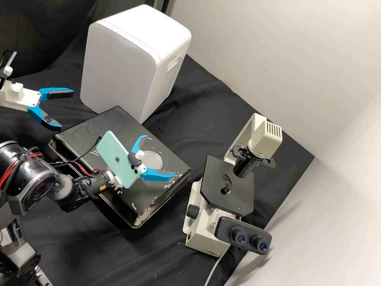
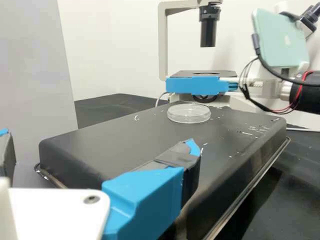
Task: Place the petri dish on the bench
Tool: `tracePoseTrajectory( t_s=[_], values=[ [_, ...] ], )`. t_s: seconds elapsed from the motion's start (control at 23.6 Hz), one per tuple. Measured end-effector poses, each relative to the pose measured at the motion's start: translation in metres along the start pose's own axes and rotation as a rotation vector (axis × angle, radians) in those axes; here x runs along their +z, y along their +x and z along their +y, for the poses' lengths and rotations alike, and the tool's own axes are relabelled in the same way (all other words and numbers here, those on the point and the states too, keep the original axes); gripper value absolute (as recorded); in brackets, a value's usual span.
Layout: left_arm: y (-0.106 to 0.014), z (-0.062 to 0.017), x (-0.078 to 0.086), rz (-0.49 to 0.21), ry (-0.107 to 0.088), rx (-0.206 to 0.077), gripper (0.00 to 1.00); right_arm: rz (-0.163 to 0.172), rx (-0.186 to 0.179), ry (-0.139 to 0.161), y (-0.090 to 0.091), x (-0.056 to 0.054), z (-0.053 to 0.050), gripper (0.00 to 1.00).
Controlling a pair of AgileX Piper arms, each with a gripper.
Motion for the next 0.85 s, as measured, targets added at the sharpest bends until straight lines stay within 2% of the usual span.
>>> tracePoseTrajectory(
  t_s=[0.13,0.34,0.47,0.55,0.68,0.85],
  values=[
    [0.0,0.0004,0.0,0.0,0.001,0.001,1.0,0.008,0.007,0.028,-0.002,-0.002,0.002,1.0],
    [-0.003,0.0086,0.004,-0.007,0.027,0.036,1.0,0.017,0.007,0.03,-0.003,-0.004,0.003,1.0],
    [-0.005,0.0115,0.005,-0.004,0.034,0.051,1.0,0.013,0.001,0.027,-0.005,-0.002,0.002,1.0],
    [-0.006,0.0117,0.006,-0.002,0.034,0.053,1.0,0.013,0.001,0.027,-0.005,-0.002,0.002,1.0],
    [-0.006,0.0118,0.006,0.01,0.021,0.062,1.0,0.024,-0.005,0.029,-0.009,-0.005,0.002,1.0],
    [-0.005,0.0125,0.005,0.022,0.015,0.069,1.0,0.038,-0.019,0.03,-0.015,-0.007,0.0,1.0]
  ],
)
